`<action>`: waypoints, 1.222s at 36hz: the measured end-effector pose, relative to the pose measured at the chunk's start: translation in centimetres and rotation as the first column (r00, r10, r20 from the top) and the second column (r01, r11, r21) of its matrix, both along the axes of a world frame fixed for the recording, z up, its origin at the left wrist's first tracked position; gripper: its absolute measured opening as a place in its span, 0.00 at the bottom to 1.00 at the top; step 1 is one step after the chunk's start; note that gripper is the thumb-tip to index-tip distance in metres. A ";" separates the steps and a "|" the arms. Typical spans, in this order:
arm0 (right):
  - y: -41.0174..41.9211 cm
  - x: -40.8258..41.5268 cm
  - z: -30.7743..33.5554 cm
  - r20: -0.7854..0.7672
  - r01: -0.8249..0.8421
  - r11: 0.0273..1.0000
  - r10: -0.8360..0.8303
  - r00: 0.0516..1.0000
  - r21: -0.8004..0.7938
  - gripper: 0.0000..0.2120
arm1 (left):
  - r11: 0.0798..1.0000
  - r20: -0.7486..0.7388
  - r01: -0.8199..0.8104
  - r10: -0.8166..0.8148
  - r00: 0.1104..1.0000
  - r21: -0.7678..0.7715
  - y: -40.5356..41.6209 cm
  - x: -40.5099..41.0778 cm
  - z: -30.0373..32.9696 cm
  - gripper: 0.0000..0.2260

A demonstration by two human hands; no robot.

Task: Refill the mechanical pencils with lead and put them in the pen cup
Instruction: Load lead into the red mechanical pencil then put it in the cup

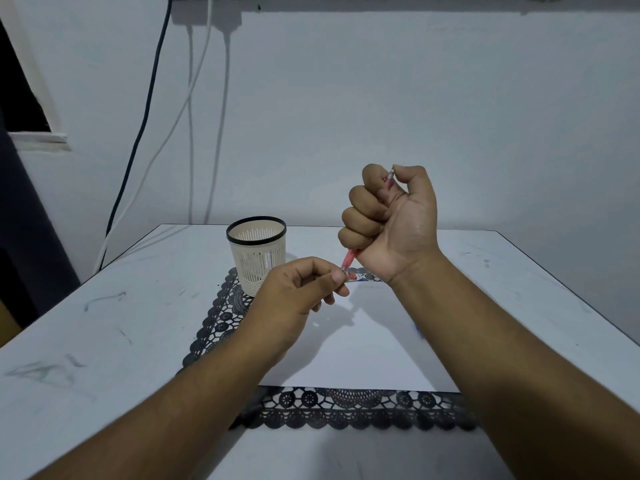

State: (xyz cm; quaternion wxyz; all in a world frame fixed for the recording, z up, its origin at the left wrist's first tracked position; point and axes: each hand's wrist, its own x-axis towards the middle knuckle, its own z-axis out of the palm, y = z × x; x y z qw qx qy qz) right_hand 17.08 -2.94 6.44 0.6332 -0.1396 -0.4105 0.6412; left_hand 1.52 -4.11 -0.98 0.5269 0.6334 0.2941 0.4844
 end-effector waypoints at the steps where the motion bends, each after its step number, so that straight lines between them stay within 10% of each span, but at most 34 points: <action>1: 0.0 0.0 0.0 0.015 0.006 1.000 -0.006 1.000 0.002 0.13 | 1.000 -0.007 -0.004 0.004 1.000 0.004 0.0 0.0 0.0 0.08; 44: -0.2 0.1 -0.1 0.016 -0.083 0.995 0.082 0.996 0.062 0.14 | 0.997 0.037 0.058 -0.056 0.998 -0.053 0.4 -0.2 -0.3 0.07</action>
